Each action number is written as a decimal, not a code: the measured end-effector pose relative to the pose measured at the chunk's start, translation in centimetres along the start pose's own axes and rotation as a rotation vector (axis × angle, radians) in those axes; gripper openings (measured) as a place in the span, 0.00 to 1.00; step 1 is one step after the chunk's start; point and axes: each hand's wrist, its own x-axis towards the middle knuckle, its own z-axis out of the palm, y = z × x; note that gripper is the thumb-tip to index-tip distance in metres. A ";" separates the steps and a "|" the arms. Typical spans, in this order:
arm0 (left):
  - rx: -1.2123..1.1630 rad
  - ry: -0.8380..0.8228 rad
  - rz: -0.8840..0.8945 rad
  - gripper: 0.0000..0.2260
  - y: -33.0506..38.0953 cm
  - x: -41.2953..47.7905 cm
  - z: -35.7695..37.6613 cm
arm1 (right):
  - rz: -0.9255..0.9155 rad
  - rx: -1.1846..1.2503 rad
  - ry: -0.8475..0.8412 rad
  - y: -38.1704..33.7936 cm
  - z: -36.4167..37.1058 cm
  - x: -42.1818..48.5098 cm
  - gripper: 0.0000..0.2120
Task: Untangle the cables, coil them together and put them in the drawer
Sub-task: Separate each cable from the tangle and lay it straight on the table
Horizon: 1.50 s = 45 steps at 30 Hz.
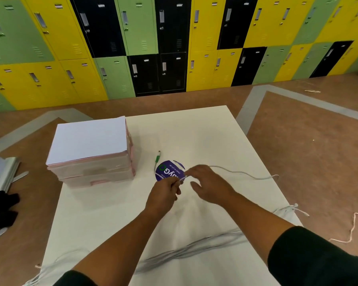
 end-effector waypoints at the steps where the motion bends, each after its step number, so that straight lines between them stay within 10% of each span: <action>1: -0.005 0.011 -0.005 0.10 0.1 -0.1 0.0 | 0.013 0.015 -0.027 -0.4 0.5 -0.1 0.15; 16: -0.028 -0.041 -0.024 0.11 -2.5 -2.2 -2.9 | 0.231 0.178 0.273 0.3 -2.7 1.6 0.05; 22: -0.128 0.017 0.011 0.11 -1.9 -2.2 -2.0 | -0.045 -0.273 0.302 -1.8 -1.2 1.0 0.28; 27: -0.178 -0.003 0.071 0.11 -0.5 -2.1 -1.6 | -0.148 -0.202 0.039 -3.0 0.8 1.2 0.08; 40: -0.388 -0.153 -0.384 0.15 -0.6 -3.7 -4.0 | 0.323 -0.020 0.180 -0.7 -0.2 1.6 0.11; 45: -0.345 -0.101 -0.367 0.16 -0.4 -3.8 -3.6 | 0.062 -0.073 0.111 -1.7 -0.1 1.0 0.20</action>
